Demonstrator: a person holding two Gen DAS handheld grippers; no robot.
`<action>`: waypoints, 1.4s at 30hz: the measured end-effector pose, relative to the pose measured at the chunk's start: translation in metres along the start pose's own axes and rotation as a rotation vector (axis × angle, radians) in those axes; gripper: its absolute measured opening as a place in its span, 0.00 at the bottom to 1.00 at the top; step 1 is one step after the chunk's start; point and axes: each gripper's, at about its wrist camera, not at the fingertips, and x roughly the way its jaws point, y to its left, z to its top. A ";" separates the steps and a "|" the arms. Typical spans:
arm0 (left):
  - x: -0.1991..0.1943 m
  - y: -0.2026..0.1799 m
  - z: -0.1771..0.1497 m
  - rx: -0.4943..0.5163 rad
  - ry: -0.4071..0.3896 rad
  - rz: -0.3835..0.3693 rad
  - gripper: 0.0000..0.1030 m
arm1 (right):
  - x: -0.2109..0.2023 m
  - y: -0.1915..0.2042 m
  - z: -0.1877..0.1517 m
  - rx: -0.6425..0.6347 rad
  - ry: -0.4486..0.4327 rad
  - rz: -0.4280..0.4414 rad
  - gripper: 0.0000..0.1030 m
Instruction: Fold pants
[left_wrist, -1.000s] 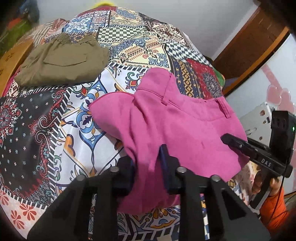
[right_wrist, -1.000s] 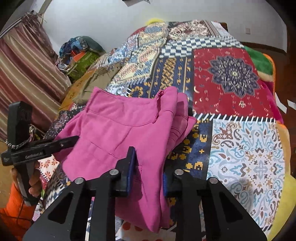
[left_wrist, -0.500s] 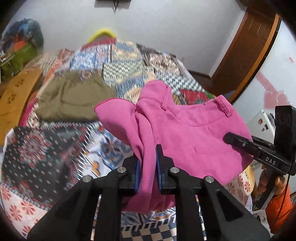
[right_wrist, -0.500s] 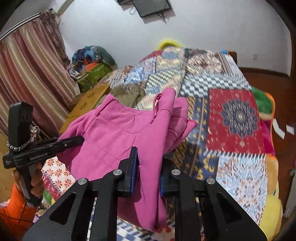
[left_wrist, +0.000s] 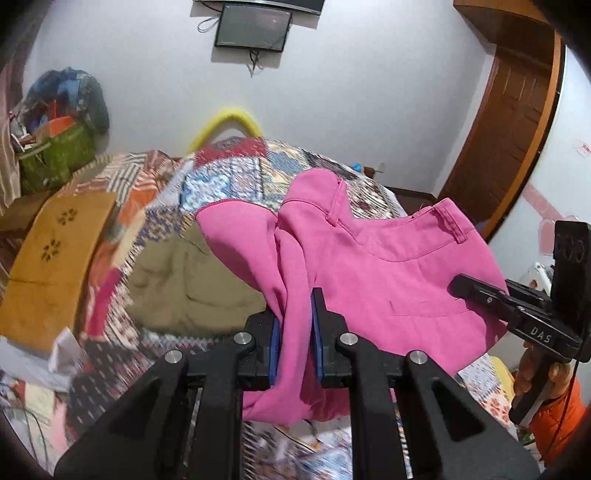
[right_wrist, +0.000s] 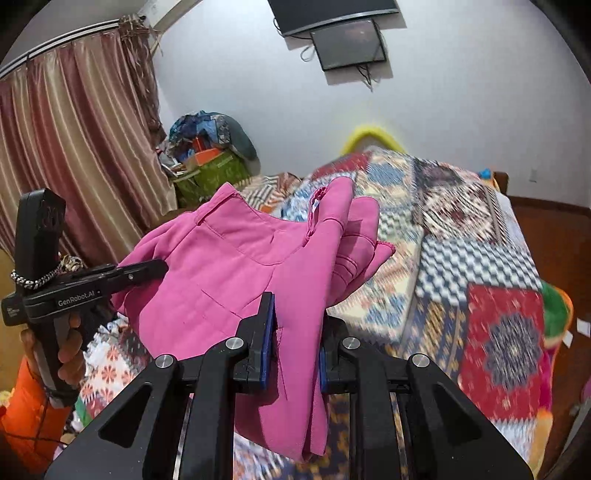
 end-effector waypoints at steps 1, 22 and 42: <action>0.004 0.009 0.006 0.001 -0.004 0.010 0.14 | 0.006 0.003 0.004 -0.006 -0.003 0.001 0.16; 0.145 0.176 0.033 -0.094 0.090 0.151 0.14 | 0.204 0.025 0.020 0.016 0.123 -0.012 0.16; 0.177 0.223 -0.017 -0.142 0.286 0.326 0.62 | 0.235 0.004 -0.022 0.068 0.362 -0.048 0.30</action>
